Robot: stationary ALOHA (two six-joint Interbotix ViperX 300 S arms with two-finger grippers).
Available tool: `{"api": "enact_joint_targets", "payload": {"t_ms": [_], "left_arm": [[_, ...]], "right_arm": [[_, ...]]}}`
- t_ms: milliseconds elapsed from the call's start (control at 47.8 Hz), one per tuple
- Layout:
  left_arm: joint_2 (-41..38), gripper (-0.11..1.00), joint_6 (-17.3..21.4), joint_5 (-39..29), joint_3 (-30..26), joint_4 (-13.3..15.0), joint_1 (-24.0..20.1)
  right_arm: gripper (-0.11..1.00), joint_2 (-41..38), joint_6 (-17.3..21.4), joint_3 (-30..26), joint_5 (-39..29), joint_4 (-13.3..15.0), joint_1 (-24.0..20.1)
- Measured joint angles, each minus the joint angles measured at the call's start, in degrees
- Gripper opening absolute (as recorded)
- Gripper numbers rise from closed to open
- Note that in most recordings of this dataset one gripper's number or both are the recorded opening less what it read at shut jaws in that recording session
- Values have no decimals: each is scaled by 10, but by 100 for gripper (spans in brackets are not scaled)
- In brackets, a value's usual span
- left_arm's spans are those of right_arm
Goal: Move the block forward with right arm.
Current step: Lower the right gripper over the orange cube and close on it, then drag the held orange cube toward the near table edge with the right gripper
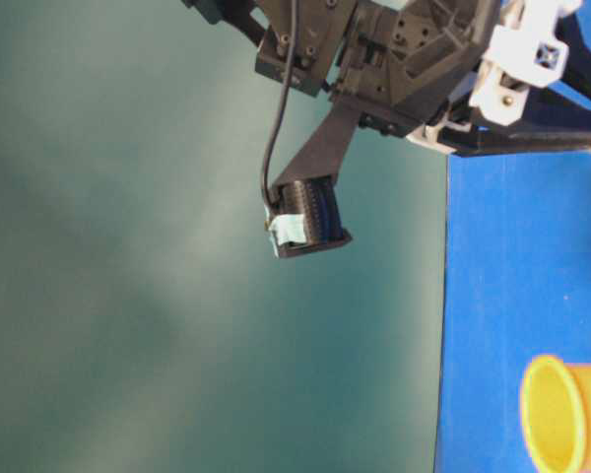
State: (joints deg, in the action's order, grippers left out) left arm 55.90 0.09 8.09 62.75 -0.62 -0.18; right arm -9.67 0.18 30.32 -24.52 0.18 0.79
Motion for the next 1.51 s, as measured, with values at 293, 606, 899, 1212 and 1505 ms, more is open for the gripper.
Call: {"api": "enact_joint_targets", "payload": {"t_ms": [293, 606, 899, 1212, 1505], "left_arm": [[12, 0, 0, -21, -4, -1, 0], [13, 0, 0, -23, -4, 0, 0], [13, 0, 0, -22, -4, -1, 0], [13, 0, 1, -22, -5, 0, 0], [12, 0, 1, -22, -4, 0, 0]], "right_arm": [[41, 61, 1, -2, -53, -1, 0], [41, 149, 8, -9, -149, -1, -1], [41, 226, 28, -72, -257, 0, 0], [41, 244, 84, -113, -316, -1, -40], [41, 243, 143, -113, -310, 0, -88]]}}
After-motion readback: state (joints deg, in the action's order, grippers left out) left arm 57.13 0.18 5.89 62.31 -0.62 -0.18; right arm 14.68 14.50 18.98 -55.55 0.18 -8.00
